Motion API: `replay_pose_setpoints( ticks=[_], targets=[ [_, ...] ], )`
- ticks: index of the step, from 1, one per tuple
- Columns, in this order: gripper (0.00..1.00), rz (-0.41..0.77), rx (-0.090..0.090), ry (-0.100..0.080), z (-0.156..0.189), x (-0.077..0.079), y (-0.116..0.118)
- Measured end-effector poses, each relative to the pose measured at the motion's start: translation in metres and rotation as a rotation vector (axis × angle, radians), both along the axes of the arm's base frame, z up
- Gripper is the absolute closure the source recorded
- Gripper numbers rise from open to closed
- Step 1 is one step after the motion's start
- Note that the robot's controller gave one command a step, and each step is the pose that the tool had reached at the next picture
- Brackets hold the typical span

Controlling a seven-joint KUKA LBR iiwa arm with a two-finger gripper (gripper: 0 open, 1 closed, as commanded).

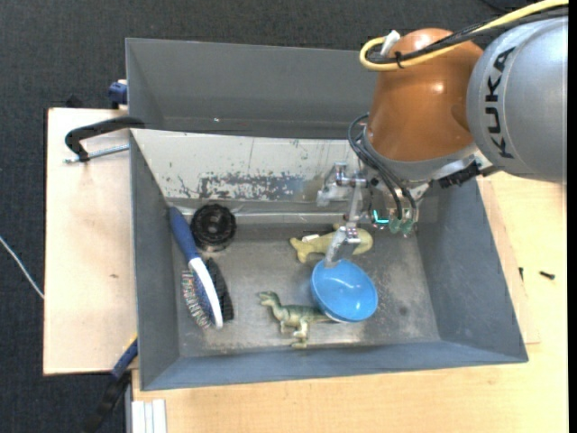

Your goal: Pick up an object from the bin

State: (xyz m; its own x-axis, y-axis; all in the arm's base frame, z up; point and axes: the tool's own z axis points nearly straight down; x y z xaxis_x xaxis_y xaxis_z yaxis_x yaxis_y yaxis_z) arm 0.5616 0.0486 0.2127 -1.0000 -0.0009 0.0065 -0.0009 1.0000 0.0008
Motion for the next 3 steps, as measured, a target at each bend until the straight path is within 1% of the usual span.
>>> replay_pose_setpoints(
  ticks=[1, 2, 3],
  targets=[
    [0.0, 0.485, 0.0, -0.018, -0.123, 0.003, -0.021],
    [1.0, 0.484, 0.001, -0.015, -0.125, 0.003, -0.021],
    [1.0, 0.584, -0.001, -0.022, -0.005, -0.011, -0.008]
  ],
)
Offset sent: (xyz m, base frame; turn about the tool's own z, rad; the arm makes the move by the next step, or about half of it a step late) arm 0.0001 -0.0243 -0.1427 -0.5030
